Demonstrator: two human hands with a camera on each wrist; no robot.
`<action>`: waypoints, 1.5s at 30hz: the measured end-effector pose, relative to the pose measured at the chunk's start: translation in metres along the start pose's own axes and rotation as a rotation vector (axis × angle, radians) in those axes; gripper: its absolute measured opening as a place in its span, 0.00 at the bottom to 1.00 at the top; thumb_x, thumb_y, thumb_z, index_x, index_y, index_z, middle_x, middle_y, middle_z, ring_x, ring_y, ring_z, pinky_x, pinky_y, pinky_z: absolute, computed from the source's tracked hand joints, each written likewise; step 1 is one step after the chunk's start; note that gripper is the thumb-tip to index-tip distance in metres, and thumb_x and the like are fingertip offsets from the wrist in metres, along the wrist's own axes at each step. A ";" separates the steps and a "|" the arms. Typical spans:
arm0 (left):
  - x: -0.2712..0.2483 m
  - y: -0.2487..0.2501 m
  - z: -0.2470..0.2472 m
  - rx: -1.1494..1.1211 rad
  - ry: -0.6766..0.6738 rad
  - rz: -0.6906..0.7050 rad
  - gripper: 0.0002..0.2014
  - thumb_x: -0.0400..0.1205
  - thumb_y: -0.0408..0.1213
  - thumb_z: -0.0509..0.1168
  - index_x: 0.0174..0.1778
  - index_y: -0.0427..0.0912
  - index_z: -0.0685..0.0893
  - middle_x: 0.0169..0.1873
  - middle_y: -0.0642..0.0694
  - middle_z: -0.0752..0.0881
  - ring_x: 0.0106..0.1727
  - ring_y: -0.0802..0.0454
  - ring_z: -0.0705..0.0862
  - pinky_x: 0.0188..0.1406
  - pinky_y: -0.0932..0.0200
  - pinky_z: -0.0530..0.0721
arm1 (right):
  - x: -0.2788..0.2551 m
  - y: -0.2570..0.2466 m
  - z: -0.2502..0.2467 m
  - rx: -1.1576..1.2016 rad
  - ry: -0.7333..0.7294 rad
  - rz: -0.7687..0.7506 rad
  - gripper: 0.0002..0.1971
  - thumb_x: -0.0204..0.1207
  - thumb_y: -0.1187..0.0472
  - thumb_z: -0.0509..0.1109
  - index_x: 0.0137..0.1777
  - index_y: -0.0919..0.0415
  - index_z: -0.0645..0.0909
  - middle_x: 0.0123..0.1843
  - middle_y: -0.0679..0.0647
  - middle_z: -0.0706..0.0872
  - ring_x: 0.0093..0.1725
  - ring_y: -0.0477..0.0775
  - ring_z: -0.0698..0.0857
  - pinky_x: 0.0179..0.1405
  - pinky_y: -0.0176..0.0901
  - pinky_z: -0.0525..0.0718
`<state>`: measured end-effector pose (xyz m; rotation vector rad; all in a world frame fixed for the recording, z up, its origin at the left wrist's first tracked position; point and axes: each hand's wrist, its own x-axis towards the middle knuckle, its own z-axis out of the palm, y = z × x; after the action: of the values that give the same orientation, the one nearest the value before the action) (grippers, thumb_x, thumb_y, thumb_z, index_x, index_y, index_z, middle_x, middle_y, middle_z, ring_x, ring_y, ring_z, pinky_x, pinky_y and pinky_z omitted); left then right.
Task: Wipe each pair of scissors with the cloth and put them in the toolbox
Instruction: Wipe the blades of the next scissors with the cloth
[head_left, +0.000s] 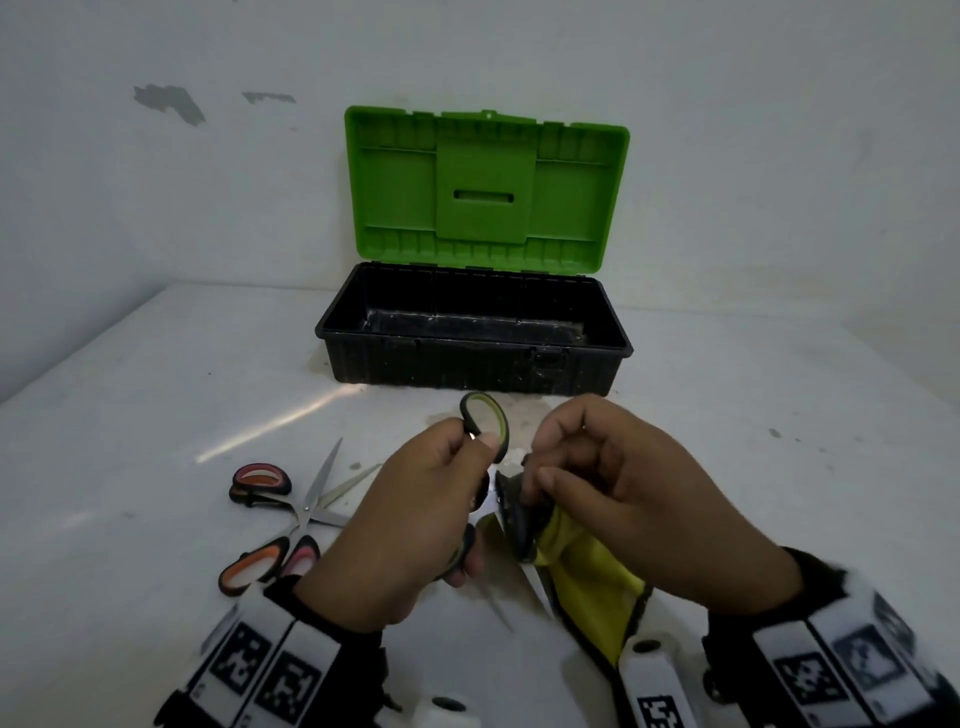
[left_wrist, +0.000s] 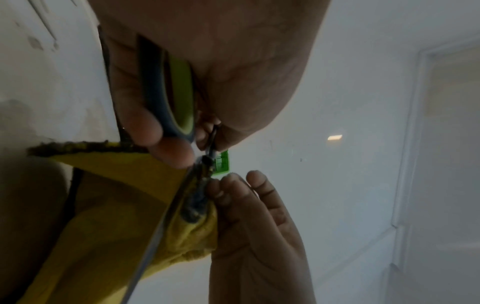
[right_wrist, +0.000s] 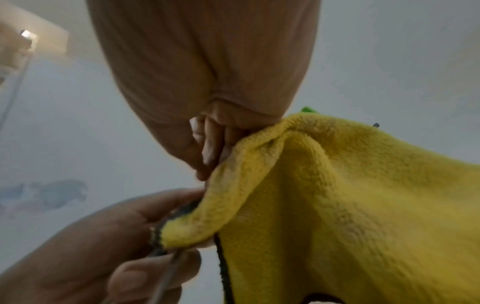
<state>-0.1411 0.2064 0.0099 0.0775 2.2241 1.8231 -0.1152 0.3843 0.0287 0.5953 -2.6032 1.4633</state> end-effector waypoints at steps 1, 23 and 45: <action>-0.001 0.000 0.001 0.006 -0.012 0.014 0.16 0.87 0.52 0.58 0.47 0.42 0.80 0.31 0.44 0.75 0.21 0.44 0.78 0.20 0.57 0.75 | 0.000 0.003 0.000 -0.074 0.048 -0.015 0.11 0.78 0.68 0.72 0.51 0.51 0.79 0.43 0.48 0.89 0.48 0.50 0.90 0.51 0.43 0.88; -0.009 0.000 -0.004 0.224 -0.116 0.298 0.14 0.87 0.49 0.57 0.46 0.42 0.78 0.18 0.50 0.76 0.16 0.51 0.76 0.18 0.61 0.74 | 0.004 0.001 -0.027 -0.148 -0.219 0.182 0.04 0.74 0.56 0.78 0.40 0.52 0.94 0.36 0.42 0.93 0.38 0.42 0.90 0.41 0.35 0.86; -0.011 -0.001 -0.006 -0.082 -0.042 0.144 0.15 0.87 0.45 0.59 0.36 0.51 0.83 0.22 0.49 0.77 0.21 0.45 0.80 0.21 0.57 0.78 | -0.004 0.004 -0.049 -0.140 -0.148 0.170 0.11 0.76 0.59 0.74 0.36 0.45 0.92 0.39 0.41 0.93 0.41 0.38 0.90 0.42 0.25 0.81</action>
<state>-0.1316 0.1979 0.0121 0.2645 2.1634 1.9653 -0.1183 0.4287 0.0506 0.4951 -2.9057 1.3099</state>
